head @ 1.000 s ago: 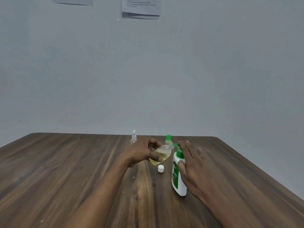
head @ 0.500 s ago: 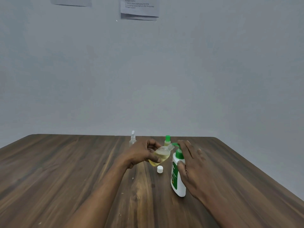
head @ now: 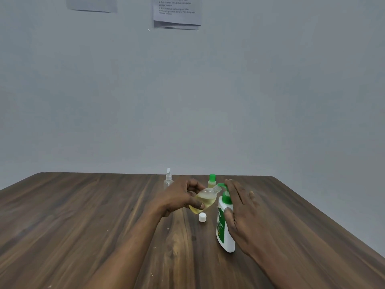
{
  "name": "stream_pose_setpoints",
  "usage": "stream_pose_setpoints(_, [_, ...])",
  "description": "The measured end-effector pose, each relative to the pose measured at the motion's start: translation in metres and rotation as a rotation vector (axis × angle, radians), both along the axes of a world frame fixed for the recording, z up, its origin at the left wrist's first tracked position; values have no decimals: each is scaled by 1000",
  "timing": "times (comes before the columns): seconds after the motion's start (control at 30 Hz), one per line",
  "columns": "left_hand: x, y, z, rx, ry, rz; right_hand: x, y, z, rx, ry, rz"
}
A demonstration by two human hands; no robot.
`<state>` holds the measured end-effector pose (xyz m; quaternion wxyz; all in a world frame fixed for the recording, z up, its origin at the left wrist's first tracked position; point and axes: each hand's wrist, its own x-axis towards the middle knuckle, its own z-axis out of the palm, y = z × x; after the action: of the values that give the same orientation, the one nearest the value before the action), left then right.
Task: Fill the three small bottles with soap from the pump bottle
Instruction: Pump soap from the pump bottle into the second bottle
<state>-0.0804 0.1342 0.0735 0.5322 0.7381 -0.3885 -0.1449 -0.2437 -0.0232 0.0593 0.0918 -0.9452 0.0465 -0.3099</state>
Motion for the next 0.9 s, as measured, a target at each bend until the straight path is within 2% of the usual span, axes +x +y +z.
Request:
stream_pose_setpoints(0.3, [7, 3, -9, -141, 141, -13, 0, -1, 1, 51, -22, 31])
stream_pose_setpoints(0.5, [12, 5, -18, -301, 315, -11, 1, 0, 1, 46, -35, 22])
stream_pose_setpoints(0.63, [14, 6, -20, -371, 342, 12, 1, 1, 3, 58, -32, 23])
stream_pose_setpoints(0.77, [14, 6, -21, -367, 339, 20, 0, 2, 3, 56, -33, 21])
stream_pose_setpoints(0.9, [12, 8, -17, -193, 227, -5, -1, 3, 3, 76, -31, 26])
